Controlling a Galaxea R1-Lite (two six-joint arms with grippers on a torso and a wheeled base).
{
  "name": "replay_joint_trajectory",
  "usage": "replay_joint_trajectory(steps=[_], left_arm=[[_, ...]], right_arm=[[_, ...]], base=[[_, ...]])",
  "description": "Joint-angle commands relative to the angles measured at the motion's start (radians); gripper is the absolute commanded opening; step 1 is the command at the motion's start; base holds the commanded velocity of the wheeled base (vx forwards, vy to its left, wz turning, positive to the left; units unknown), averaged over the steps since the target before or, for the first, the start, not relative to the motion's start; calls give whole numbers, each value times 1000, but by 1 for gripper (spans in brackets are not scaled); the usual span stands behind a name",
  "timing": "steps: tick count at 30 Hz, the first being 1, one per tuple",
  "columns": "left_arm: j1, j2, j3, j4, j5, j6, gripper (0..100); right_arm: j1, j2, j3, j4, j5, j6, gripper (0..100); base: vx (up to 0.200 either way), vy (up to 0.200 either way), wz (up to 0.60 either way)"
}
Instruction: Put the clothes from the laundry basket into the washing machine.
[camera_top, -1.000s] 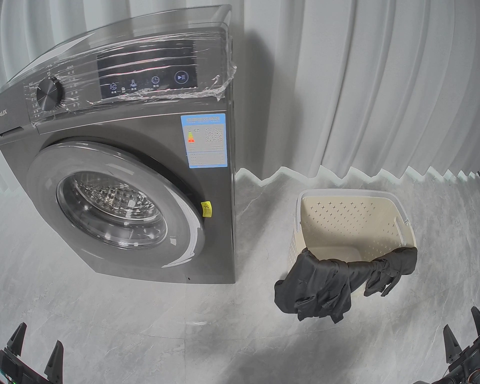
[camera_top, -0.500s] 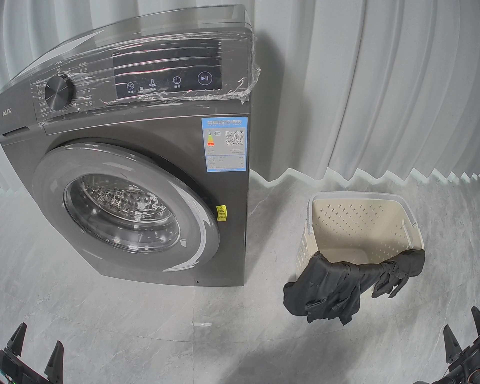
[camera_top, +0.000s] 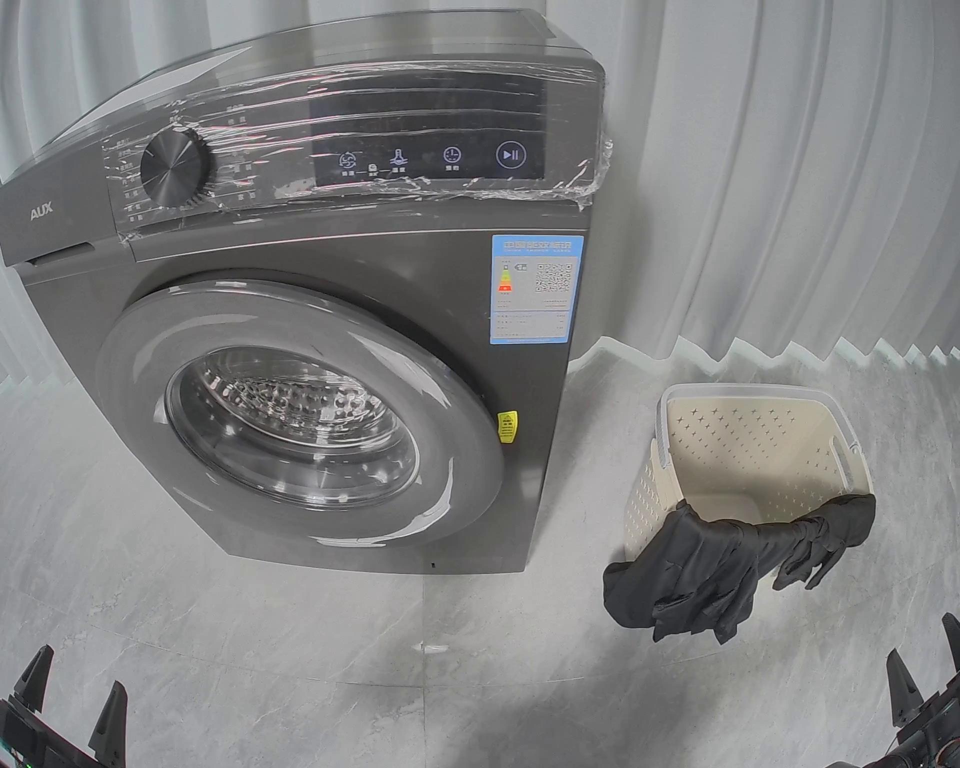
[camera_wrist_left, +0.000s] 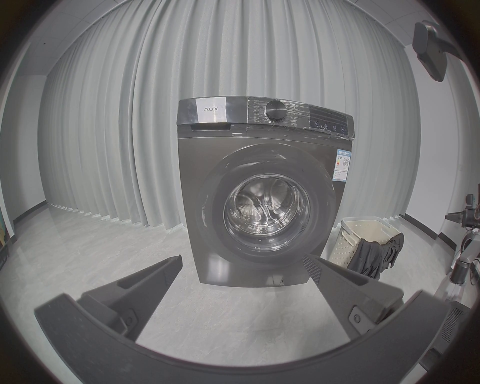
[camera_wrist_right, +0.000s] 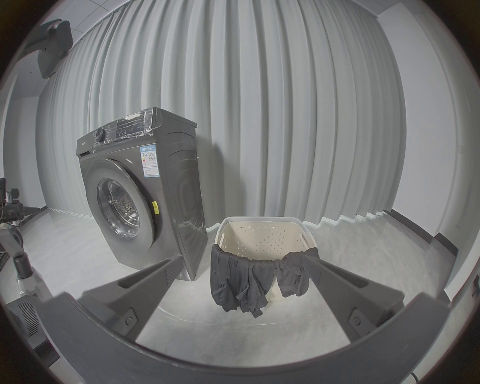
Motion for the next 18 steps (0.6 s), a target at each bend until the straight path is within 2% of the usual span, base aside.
replay_joint_trajectory(steps=[1,13,18], left_arm=[[0,-18,16,0,1,0,100],[0,-18,16,0,1,-2,100],[0,-18,16,0,1,-2,100]], right_arm=[[1,-16,16,0,0,0,100],[1,-16,16,0,0,0,100],[1,-16,16,0,0,0,100]], base=[[0,0,0],[0,0,0],[0,200,0]])
